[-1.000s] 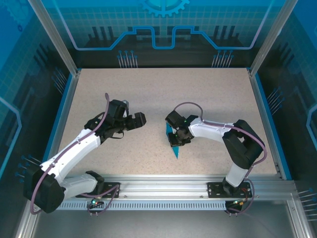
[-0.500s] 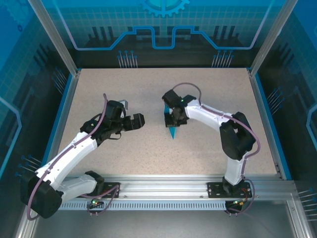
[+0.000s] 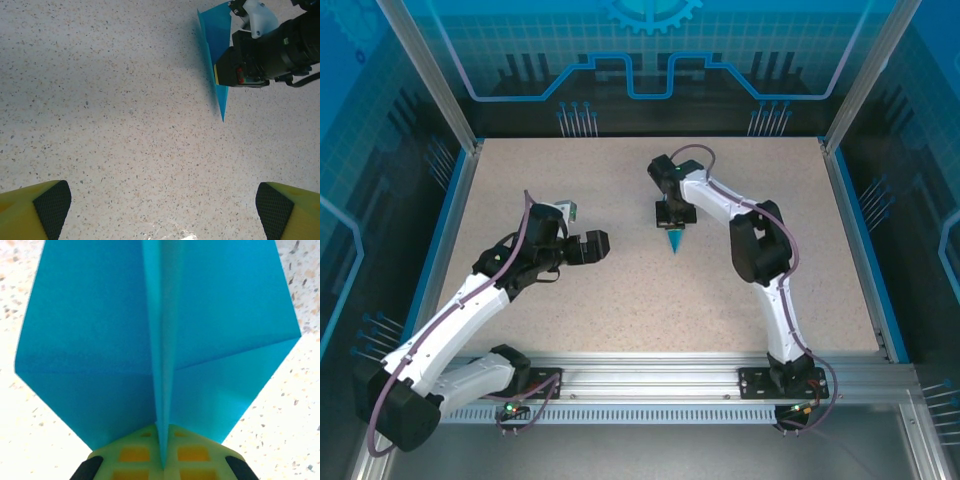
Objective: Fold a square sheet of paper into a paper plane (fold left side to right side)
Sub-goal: Place the paper plane at the center of the table.
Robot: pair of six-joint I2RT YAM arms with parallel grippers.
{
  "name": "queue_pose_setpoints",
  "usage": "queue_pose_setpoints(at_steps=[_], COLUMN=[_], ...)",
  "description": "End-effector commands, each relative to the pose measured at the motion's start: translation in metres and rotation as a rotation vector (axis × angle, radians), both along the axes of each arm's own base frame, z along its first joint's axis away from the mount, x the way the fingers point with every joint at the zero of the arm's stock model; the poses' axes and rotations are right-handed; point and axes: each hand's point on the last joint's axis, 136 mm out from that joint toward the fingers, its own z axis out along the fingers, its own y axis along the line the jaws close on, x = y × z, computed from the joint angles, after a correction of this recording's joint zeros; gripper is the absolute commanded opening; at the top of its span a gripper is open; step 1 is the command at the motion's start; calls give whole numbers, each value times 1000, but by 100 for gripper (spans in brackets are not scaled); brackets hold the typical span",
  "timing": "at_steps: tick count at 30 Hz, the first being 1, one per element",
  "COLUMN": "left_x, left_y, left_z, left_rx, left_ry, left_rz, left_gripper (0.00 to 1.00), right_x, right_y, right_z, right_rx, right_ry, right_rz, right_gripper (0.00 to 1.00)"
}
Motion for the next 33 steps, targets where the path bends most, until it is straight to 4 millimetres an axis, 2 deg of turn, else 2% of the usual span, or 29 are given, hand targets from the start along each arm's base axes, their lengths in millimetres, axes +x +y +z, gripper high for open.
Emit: queue_pose_setpoints(at_steps=[1, 12, 17, 29, 33], left_x=[-4, -3, -3, -3, -2], left_y=[1, -1, -2, -6, -6], left_z=[-1, -2, -2, 5, 8], left_rx=[22, 20, 20, 0, -5], left_ry=[10, 28, 37, 45, 47], left_rz=[-30, -37, -44, -48, -43], left_gripper=[99, 99, 99, 99, 99], right_x=[-2, 3, 2, 1, 1], right_y=[-13, -11, -8, -9, -10], right_z=[-7, -20, -22, -15, -6], right_rx=[-59, -49, -36, -38, -46], right_ry=[60, 96, 103, 98, 82], right_rz=[1, 17, 21, 23, 28], right_gripper=[2, 7, 13, 25, 28])
